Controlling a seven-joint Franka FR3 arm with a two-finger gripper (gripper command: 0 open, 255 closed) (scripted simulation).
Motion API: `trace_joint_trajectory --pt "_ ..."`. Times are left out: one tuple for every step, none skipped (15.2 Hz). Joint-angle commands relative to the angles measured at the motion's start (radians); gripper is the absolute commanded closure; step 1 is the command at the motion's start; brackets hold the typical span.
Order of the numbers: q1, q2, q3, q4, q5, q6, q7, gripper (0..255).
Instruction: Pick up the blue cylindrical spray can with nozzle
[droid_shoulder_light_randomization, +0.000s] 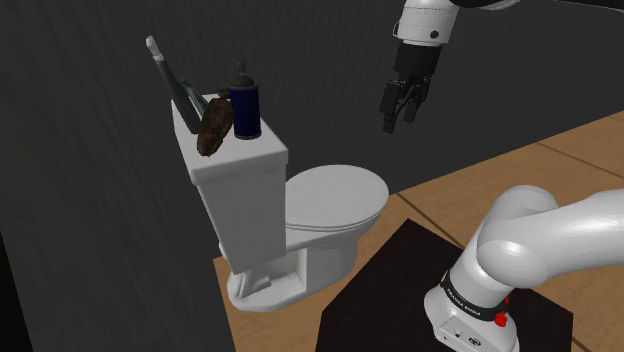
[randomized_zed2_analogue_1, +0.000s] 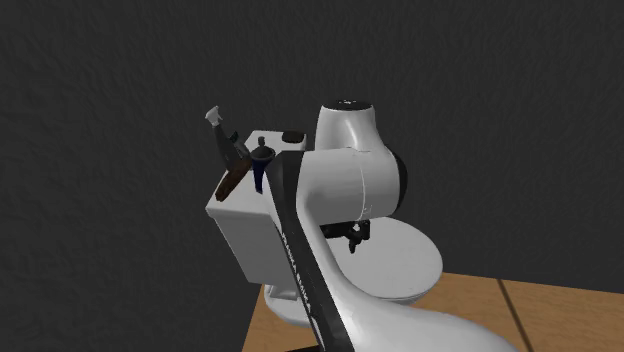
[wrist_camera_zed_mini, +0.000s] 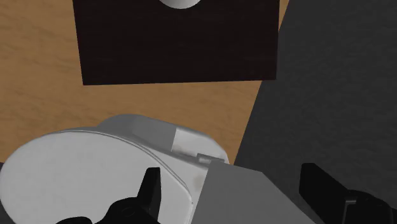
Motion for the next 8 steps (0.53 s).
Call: trace_joint_trajectory --pt "0.000 0.000 0.000 0.000 0.000 0.000 0.000 0" --pt "0.002 0.017 0.008 0.001 0.005 0.040 0.007 0" --pt "0.003 0.035 0.016 0.003 0.009 0.079 0.014 0" --pt "0.004 0.053 0.024 0.006 0.012 0.117 0.021 0" --pt "0.005 0.073 0.032 0.010 0.015 0.156 0.028 0" --pt "0.006 0.092 0.041 0.016 0.018 0.193 0.035 0" --pt "0.006 0.112 0.049 0.022 0.020 0.230 0.042 0" --pt "0.006 0.133 0.057 0.030 0.021 0.267 0.049 0"
